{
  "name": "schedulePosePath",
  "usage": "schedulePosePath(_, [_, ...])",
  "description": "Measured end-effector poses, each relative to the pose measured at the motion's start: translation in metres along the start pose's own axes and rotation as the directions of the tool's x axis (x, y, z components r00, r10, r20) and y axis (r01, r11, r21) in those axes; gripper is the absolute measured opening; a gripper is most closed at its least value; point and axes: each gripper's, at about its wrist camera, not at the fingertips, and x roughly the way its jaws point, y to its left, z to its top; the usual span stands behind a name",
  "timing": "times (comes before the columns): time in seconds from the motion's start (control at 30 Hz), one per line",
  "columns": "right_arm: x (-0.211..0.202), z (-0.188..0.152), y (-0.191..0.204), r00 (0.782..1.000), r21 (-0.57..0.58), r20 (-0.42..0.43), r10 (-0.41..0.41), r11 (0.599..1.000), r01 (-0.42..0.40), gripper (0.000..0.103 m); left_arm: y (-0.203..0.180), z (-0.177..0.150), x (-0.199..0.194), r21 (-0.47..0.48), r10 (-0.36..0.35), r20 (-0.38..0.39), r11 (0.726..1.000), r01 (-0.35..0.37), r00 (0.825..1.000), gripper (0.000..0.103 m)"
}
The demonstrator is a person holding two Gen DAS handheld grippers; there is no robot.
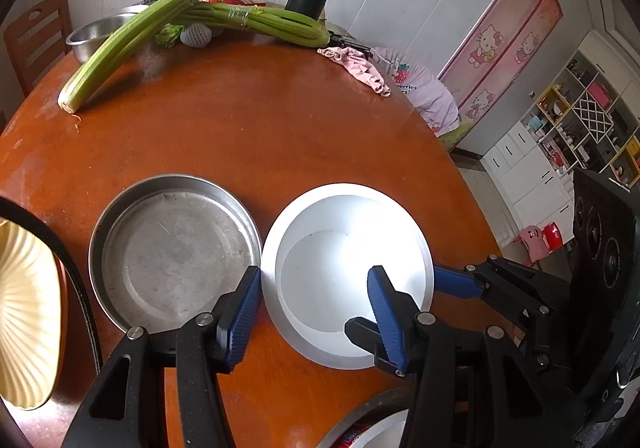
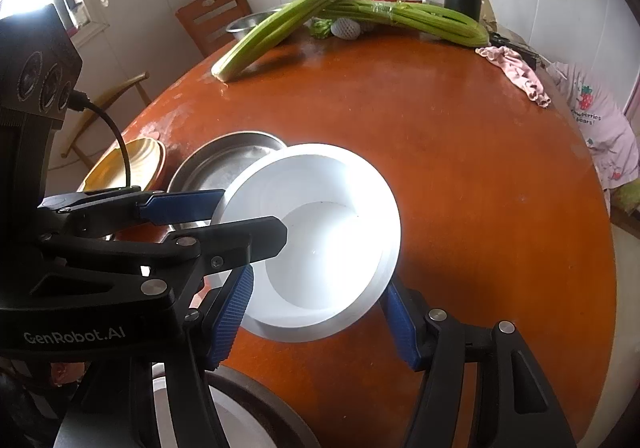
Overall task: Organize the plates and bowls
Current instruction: 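Lift the second red paper bowl with the right tool over the bowl stack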
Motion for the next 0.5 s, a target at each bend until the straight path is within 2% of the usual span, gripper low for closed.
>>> schedulePosePath(0.5, [-0.032,-0.009,0.014,0.998,-0.022,0.057,-0.009,1.000,0.010,0.066,-0.017,-0.014,-0.035,0.025,0.011,0.053,1.000,-0.012,0.999,0.053])
